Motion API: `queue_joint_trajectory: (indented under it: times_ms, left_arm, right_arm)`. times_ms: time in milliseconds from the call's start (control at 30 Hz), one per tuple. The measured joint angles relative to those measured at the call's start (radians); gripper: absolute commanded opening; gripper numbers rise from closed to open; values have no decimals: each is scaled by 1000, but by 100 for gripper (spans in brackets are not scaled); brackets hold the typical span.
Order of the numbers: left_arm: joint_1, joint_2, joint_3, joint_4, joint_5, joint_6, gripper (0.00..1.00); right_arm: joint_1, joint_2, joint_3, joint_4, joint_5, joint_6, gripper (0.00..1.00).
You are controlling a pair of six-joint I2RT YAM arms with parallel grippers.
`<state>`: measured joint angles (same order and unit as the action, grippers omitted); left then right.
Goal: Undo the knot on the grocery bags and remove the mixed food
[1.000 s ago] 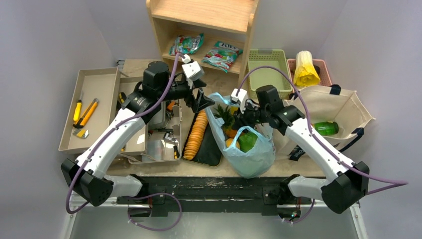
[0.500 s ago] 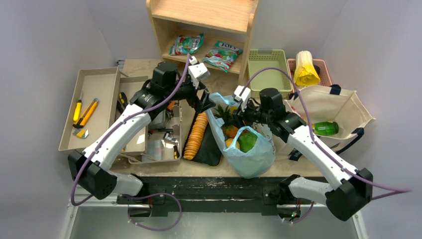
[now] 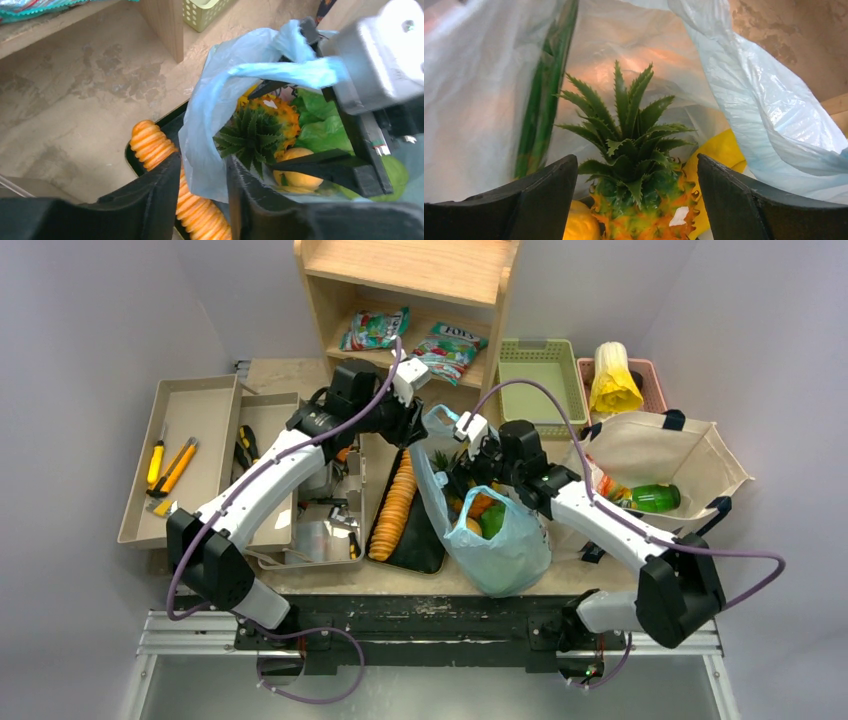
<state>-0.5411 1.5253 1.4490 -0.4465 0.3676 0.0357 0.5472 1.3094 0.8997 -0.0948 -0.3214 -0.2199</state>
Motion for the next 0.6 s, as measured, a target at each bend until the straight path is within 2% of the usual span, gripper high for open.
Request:
queue_joint_trajectory:
  times_ms: [67, 300, 400, 433, 467, 533, 600]
  left_arm:
    - [0, 1, 1, -4, 13, -19, 0]
    - [-3, -7, -1, 11, 80, -69, 0]
    - [-3, -21, -1, 16, 104, -80, 0]
    - [-3, -27, -1, 17, 111, -81, 0]
    - [-3, -32, -2, 19, 117, -82, 0]
    - [-3, -40, -2, 19, 124, -85, 0]
    - [-3, -43, -2, 18, 127, -85, 0]
  right_arm:
    - [0, 26, -9, 29, 6, -2, 87]
    - [2, 81, -56, 120, -2, -16, 83]
    - [2, 122, -58, 153, -3, -29, 75]
    - [2, 138, -58, 164, -6, -35, 69]
    - [2, 156, -58, 178, -10, -43, 58]
    - [3, 177, -58, 193, -11, -61, 28]
    - [2, 187, -57, 197, -13, -72, 9]
